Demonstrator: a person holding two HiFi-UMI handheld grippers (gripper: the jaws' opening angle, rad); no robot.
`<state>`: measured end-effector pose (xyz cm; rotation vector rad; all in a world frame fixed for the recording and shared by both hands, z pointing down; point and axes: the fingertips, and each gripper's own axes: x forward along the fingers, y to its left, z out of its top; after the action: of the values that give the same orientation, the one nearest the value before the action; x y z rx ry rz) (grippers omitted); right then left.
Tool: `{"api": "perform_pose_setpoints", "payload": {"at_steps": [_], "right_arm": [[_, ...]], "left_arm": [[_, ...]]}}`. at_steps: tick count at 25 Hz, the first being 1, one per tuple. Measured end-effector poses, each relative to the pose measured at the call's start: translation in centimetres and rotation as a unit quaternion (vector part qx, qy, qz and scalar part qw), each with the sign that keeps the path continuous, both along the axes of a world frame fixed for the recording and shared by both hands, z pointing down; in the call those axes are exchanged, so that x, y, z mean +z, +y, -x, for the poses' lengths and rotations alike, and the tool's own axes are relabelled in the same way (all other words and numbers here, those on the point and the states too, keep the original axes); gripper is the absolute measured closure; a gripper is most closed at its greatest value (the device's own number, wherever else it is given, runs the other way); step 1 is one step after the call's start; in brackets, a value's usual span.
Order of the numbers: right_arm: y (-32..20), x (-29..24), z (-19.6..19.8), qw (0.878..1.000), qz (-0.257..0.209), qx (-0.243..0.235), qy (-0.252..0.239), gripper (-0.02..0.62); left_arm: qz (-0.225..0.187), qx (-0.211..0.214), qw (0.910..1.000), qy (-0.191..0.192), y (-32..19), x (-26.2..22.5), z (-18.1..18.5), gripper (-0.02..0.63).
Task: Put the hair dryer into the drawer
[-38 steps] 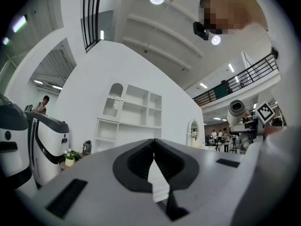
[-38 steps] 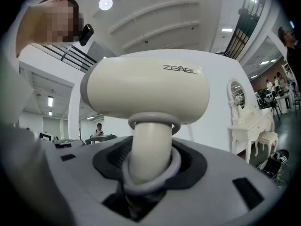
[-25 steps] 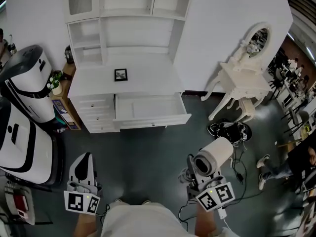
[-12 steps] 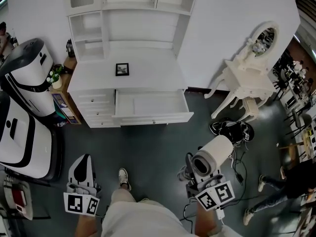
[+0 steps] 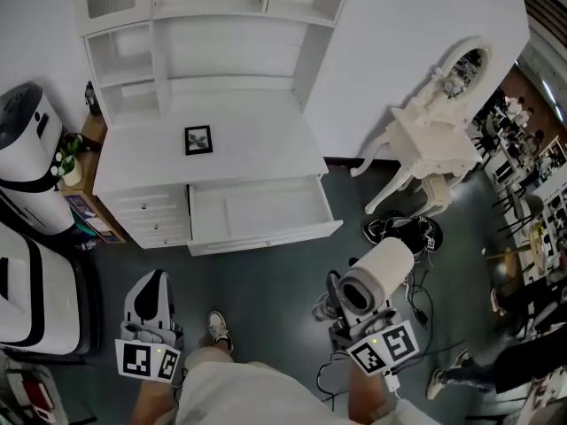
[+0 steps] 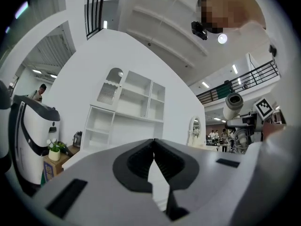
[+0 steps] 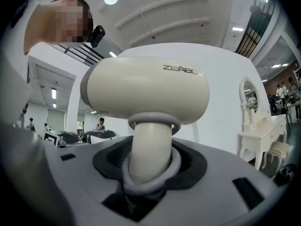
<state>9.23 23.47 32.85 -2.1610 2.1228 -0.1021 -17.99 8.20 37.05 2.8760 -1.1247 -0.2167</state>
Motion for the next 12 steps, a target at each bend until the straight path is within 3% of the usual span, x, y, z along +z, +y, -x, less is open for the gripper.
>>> {"api": "perform_pose_setpoints", "payload": {"at_steps": [5, 12], "right_arm": [[-7.9, -0.9, -0.5, 1.000, 0.010, 0.018, 0.004, 0.380], [-13.0, 0.4, -1.4, 0.998, 0.036, 0.047, -0.016, 0.380]], "left_arm": [[0.005, 0.030, 0.9994, 0.016, -8.8, -0.5, -2.4, 0.589], [0.021, 0.068, 0.9974, -0.002, -15.4, 1.0, -5.0, 0.589]]}}
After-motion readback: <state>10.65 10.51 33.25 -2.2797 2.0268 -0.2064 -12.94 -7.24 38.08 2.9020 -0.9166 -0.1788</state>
